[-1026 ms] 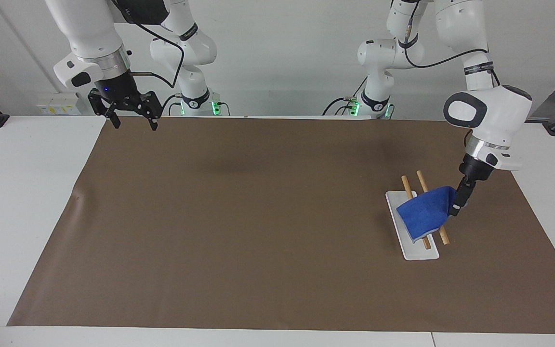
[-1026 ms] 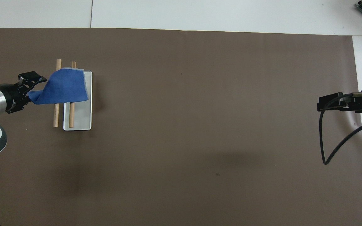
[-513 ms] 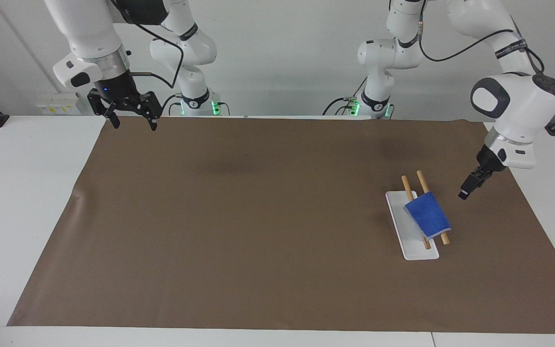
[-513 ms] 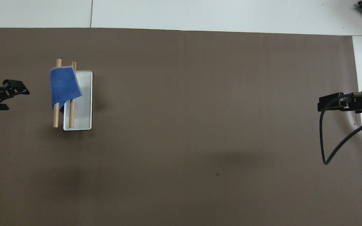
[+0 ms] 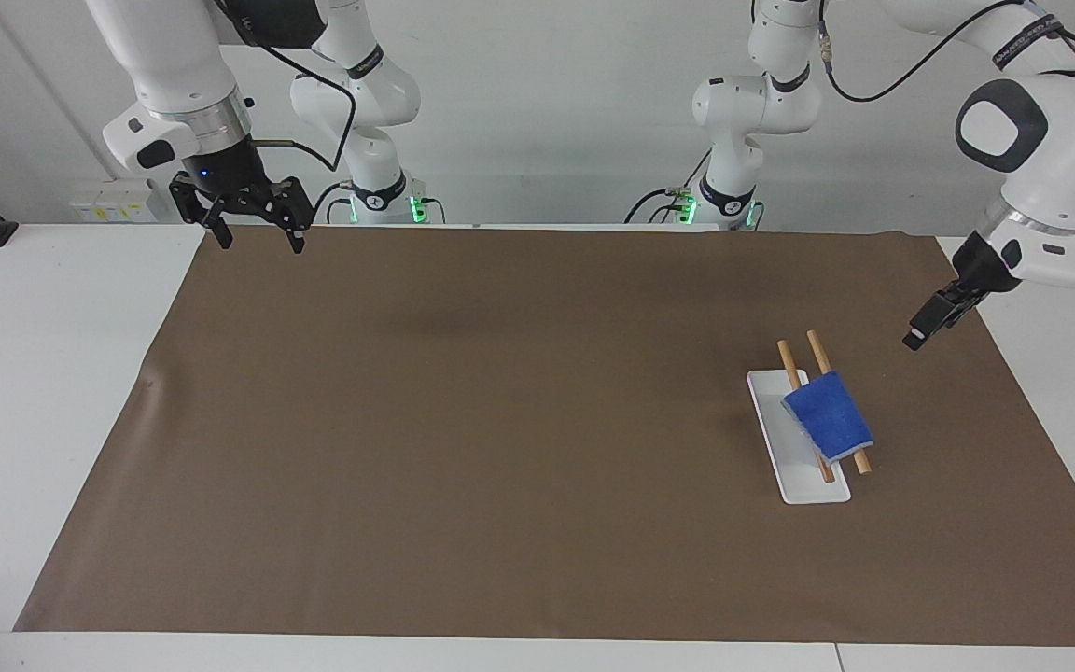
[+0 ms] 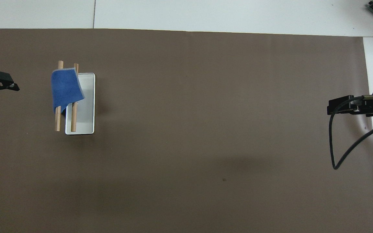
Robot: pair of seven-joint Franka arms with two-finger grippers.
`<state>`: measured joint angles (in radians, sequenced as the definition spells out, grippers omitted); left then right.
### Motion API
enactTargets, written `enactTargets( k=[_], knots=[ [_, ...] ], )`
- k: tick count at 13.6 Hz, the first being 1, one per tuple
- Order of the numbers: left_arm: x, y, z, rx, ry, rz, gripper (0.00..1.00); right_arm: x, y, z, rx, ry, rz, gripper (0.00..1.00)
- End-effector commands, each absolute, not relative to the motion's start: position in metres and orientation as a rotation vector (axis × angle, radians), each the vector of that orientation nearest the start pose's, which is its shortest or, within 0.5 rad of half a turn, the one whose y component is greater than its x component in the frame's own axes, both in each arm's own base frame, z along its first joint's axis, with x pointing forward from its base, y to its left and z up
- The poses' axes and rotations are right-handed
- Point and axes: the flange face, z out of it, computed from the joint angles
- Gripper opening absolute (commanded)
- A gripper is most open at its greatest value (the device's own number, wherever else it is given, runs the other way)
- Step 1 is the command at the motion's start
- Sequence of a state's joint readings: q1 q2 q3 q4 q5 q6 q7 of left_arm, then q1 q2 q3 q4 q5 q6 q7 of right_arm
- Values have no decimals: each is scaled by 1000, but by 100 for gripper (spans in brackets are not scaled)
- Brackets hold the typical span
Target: Right arm passes towel to left arm to hang
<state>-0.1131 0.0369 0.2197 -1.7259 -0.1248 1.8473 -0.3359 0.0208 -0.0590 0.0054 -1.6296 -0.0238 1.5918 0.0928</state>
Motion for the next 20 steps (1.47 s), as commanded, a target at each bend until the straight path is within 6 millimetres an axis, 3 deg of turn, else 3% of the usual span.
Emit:
enactTargets(
  k=[1, 4, 7, 12, 14, 20],
  knots=[
    [569, 29, 596, -3173, -675, -65, 93, 536, 17, 630, -3145, 101, -32, 100],
    [552, -2, 632, -3144, -548, 48, 93, 535, 18, 630, -3146, 101, -20, 100],
    [534, -46, 640, -3068, -381, 88, 93, 535, 23, 631, -3148, 84, -25, 100],
    [534, -45, 633, -3084, -200, 72, 93, 536, 17, 631, -3147, 104, -30, 100],
    [543, -44, 620, -3094, -189, -7, 93, 534, 22, 631, -3148, 87, -23, 100],
    [553, -53, 603, -3081, -151, 27, 93, 535, 16, 630, -3148, 106, -20, 100]
  ],
)
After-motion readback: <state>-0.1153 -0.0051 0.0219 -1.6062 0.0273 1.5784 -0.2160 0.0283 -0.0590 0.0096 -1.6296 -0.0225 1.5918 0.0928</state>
